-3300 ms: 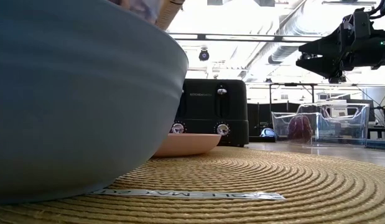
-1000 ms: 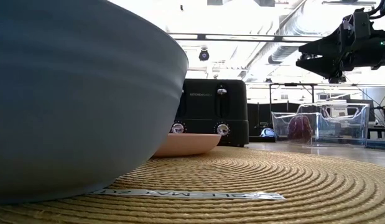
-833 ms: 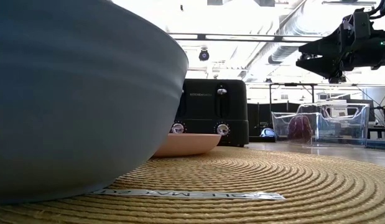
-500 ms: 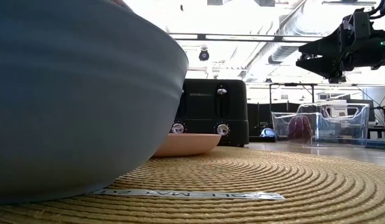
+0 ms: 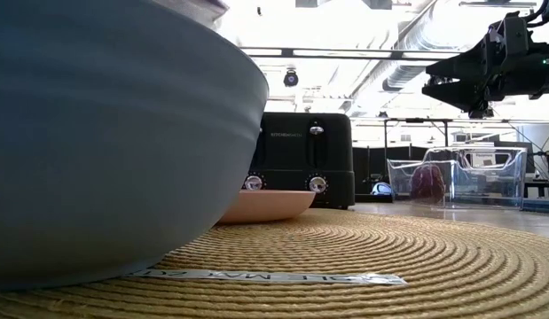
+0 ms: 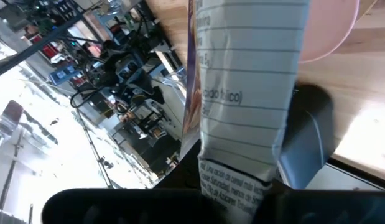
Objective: Arrange a breakfast setting
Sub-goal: Pour the cereal into the bowl
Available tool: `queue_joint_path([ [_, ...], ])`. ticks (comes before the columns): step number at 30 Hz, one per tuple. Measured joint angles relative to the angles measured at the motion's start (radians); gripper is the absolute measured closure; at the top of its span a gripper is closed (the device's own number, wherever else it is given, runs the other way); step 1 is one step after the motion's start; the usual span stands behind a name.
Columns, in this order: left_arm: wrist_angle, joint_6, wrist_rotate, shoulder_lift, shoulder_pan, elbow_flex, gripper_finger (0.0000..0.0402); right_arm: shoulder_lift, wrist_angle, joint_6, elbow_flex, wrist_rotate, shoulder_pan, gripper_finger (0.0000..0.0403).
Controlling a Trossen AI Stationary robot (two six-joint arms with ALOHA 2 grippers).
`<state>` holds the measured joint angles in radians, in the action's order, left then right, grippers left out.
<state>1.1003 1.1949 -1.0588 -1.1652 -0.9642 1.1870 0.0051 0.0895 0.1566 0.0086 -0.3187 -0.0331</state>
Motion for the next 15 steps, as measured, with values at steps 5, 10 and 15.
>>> queue_joint_path([
  [5, 0.0, 0.004, 0.0, 0.0, 0.0, 0.0, 0.0397, 0.0, 0.0, 0.0, 0.0, 0.0, 0.0, 0.0119],
  [10, 0.001, 0.004, 0.0, 0.0, 0.0, 0.0, 0.0397, 0.0, 0.0, 0.0, 0.0, 0.0, 0.0, 0.0119],
  [15, 0.0, 0.006, 0.0, 0.0, 0.0, 0.0, 0.0397, 0.0, 0.0, 0.0, 0.0, 0.0, 0.0, 0.0119],
])
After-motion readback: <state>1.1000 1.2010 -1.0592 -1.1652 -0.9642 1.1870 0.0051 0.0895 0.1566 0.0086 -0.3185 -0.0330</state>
